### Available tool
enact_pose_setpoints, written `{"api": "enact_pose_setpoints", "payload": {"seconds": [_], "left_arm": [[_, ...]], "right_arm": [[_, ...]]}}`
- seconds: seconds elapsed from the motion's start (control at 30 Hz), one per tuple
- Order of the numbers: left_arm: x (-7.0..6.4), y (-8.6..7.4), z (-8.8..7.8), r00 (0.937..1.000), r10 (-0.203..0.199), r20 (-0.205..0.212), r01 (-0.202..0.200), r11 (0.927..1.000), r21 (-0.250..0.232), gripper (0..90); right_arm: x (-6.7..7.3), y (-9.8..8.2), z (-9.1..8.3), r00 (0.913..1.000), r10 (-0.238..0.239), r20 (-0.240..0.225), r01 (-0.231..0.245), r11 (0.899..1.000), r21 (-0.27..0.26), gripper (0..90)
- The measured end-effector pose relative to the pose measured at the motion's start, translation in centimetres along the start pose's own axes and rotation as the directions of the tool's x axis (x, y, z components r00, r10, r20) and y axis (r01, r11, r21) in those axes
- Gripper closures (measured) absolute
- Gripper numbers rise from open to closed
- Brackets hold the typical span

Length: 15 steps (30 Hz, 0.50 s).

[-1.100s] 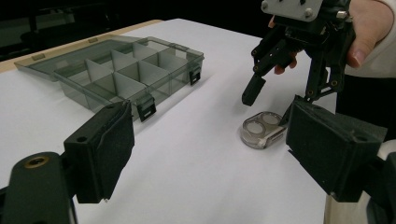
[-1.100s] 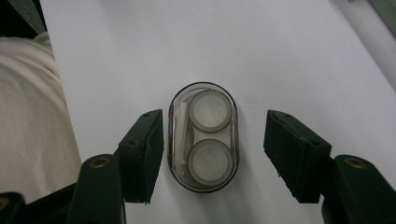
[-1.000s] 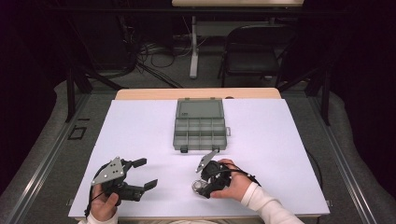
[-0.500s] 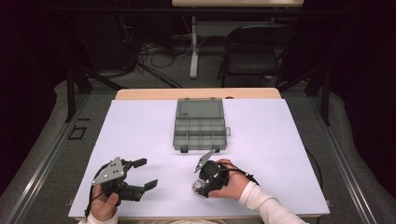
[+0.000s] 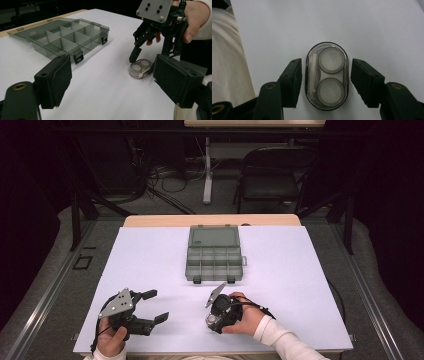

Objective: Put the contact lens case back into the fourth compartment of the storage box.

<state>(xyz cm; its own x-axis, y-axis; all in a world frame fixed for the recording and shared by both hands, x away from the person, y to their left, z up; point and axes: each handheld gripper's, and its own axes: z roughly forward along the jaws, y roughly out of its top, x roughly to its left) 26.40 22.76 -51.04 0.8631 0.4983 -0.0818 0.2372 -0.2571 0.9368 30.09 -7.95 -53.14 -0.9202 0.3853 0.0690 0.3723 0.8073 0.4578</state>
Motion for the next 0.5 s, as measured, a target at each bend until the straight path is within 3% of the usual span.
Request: {"api": "enact_pose_setpoints", "payload": {"seconds": [0.5], "left_arm": [[0.06,-0.01,0.03,1.0000,-0.001,0.002,0.001,1.0000,0.001,16.0]], "right_arm": [[-0.04,-0.01,0.64,0.9998,-0.019,0.004,0.019,0.999,0.030,44.2]]}}
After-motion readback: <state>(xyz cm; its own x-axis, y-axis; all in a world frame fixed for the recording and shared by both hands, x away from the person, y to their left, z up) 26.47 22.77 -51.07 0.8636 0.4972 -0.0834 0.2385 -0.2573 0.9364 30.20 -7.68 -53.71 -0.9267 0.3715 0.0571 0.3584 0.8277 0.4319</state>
